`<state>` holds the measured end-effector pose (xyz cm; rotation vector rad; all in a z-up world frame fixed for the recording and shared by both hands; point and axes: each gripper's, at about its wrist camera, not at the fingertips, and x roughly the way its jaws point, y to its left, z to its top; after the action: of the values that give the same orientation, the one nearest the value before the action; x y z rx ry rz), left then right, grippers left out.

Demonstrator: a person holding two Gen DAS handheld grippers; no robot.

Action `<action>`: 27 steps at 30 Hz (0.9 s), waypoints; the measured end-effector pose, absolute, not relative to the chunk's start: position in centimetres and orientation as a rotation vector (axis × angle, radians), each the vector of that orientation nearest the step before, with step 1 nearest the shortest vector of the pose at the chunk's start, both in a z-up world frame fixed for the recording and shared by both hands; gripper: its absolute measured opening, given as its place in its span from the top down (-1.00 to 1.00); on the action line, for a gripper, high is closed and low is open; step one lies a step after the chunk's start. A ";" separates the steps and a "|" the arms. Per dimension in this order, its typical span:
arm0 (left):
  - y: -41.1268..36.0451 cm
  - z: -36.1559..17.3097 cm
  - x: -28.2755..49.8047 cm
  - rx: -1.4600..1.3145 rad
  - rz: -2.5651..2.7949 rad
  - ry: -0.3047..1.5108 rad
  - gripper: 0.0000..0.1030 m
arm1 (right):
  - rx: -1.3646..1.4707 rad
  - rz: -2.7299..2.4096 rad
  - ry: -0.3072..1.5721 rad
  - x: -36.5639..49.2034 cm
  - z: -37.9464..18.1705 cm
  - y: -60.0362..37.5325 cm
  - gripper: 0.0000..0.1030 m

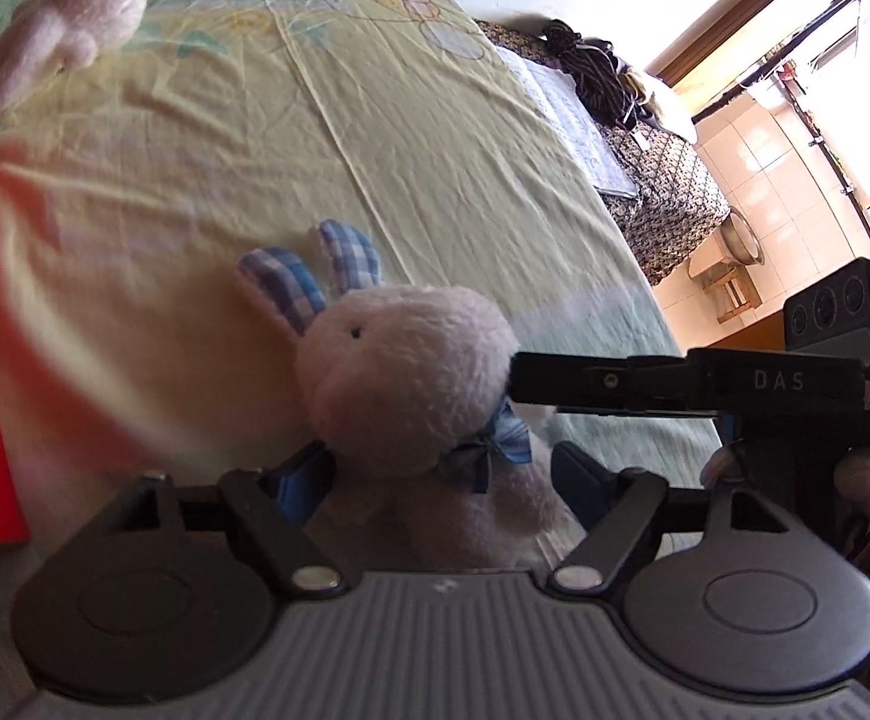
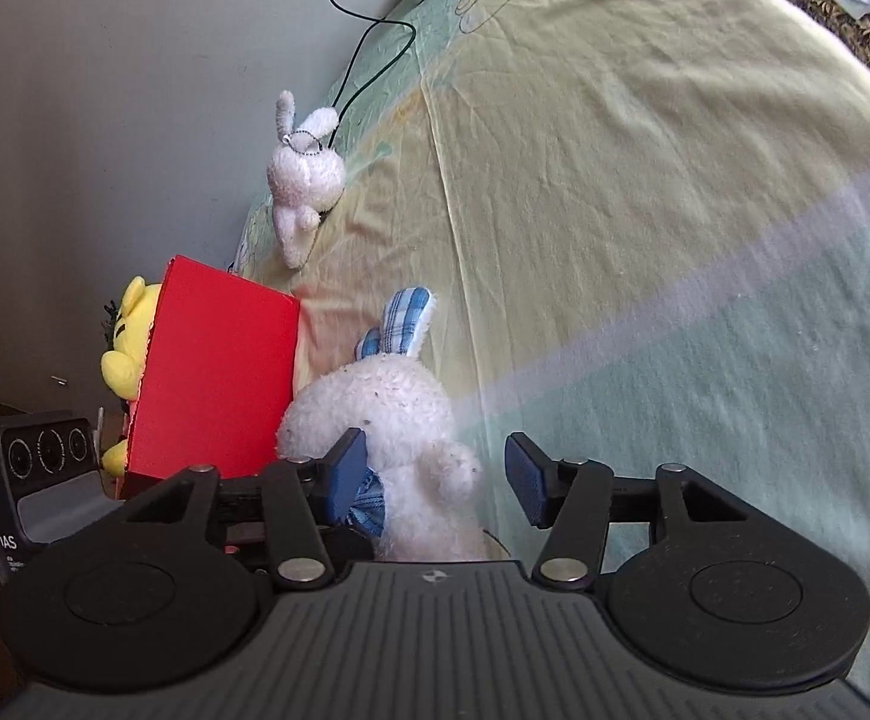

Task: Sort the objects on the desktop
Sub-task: 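Lift the white bunny plush with the right gripper toward the red box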

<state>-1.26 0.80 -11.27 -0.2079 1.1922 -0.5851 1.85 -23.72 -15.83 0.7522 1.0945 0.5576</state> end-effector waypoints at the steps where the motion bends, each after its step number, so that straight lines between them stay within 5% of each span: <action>1: 0.6 -11.5 -1.2 -0.186 -0.569 1.197 -0.45 | 0.788 0.567 1.104 1.9 -16.2 -23.6 -0.17; 6: 1.1 -11.8 -1.2 -0.219 -0.559 1.204 -0.42 | 0.869 0.608 1.138 1.0 -16.9 -22.9 0.10; 27: 0.4 -4.6 -7.1 0.106 -0.747 0.944 -0.37 | 0.888 0.513 0.976 -5.5 -10.6 -22.0 0.18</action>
<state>-7.11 0.40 -4.64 0.1062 0.9438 -0.7466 -5.52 -22.01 -10.59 0.8876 0.9760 0.5135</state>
